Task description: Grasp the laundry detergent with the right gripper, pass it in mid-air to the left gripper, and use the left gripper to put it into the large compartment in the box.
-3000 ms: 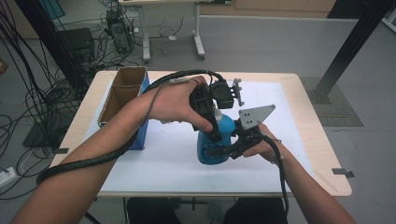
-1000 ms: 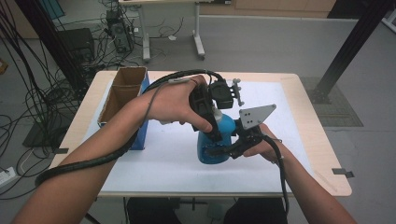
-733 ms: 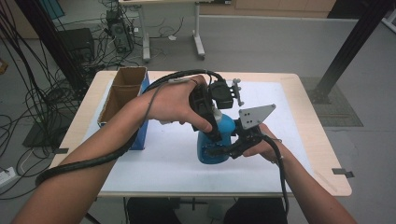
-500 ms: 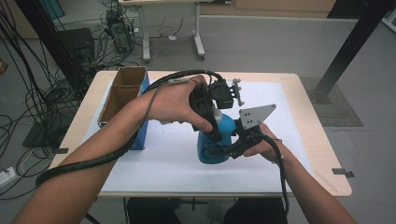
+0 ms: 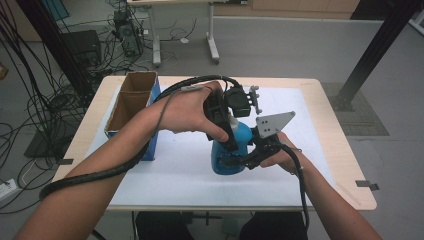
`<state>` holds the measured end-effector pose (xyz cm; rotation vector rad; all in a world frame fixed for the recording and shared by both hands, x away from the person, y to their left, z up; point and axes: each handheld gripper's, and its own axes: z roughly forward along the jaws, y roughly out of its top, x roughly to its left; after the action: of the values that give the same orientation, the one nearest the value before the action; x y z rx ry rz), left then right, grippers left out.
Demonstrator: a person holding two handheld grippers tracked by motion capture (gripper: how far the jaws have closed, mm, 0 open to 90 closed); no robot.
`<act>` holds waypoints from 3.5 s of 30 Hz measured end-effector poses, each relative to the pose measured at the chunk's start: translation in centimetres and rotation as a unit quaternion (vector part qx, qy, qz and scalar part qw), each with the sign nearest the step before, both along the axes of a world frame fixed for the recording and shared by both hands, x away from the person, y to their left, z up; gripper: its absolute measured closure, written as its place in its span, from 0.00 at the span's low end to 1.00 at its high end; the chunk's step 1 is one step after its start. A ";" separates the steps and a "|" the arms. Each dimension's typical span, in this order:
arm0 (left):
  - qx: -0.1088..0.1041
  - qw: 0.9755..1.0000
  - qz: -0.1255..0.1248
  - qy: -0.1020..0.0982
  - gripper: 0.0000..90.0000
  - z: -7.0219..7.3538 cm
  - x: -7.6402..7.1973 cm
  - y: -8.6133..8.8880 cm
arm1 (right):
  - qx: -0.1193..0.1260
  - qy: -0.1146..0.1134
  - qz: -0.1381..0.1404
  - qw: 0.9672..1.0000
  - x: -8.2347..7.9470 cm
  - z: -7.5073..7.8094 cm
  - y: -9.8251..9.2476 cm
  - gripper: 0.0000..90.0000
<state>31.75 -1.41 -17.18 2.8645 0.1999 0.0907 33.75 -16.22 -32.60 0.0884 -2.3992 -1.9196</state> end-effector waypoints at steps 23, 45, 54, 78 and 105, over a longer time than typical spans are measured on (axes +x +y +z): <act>0.009 1.000 0.012 -0.008 0.42 0.3 0.4 0.2 | 0.019 0.021 -0.016 0.999 0.4 -0.3 0.1 0.24; 0.019 0.999 0.034 -0.008 0.42 -0.1 0.4 0.5 | -0.035 0.039 -0.035 0.998 0.4 0.8 0.1 0.03; 0.034 0.998 0.059 -0.006 0.42 -0.3 0.7 0.4 | -0.083 0.054 -0.033 0.995 0.5 0.8 -0.3 0.03; 0.036 0.991 0.130 -0.004 0.42 0.6 0.9 1.1 | -0.200 0.071 -0.042 0.976 1.7 1.8 -1.7 0.03; 0.048 0.984 0.173 -0.001 0.42 1.2 1.1 2.4 | -0.421 0.089 -0.112 0.896 4.3 2.3 -5.9 0.04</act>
<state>32.83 1.01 -15.95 2.8932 0.7110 0.1749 38.08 -22.13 -30.31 -0.4025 -2.9423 -0.7258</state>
